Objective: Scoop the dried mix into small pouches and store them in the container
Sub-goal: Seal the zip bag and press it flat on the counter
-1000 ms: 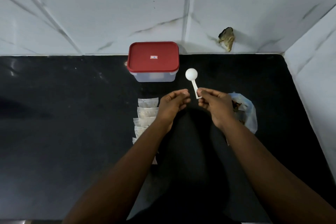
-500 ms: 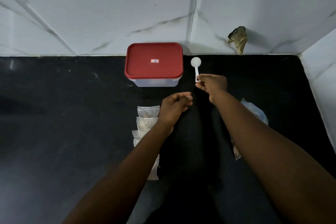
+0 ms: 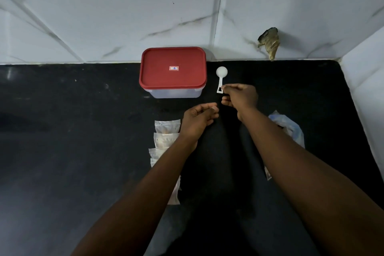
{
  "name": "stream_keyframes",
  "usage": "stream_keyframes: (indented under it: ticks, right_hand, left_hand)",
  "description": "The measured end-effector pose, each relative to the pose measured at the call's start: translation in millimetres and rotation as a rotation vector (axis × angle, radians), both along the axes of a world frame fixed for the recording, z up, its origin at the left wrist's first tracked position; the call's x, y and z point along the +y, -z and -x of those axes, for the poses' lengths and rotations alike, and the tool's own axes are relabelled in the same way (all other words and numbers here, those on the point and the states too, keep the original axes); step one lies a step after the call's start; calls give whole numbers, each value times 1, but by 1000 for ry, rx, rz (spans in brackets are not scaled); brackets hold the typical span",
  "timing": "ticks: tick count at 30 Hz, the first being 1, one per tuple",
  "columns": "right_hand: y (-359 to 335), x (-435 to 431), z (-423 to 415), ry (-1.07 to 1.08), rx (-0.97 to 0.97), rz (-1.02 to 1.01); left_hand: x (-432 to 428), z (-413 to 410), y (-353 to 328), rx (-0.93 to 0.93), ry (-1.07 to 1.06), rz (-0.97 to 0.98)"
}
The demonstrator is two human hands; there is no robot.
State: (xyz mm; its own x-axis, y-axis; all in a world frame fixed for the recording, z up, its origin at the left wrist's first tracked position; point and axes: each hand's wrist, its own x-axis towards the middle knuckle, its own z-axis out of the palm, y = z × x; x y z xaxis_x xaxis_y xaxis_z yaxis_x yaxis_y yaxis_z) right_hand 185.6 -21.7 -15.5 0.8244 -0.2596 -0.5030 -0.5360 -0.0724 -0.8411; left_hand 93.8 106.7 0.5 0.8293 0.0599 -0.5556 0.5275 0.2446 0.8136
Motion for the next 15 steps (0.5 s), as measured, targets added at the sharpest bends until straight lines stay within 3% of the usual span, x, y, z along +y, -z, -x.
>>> stream_keyframes:
  ticks: [9,15]
  right_hand:
    - [-42,-42,60,-58,-139,27]
    - [-60,-105,108,-64,-268,278]
  left_hand:
    - [-21,15,-19,-53,59,-21]
    - [-57,31,-24,-59,151,-94]
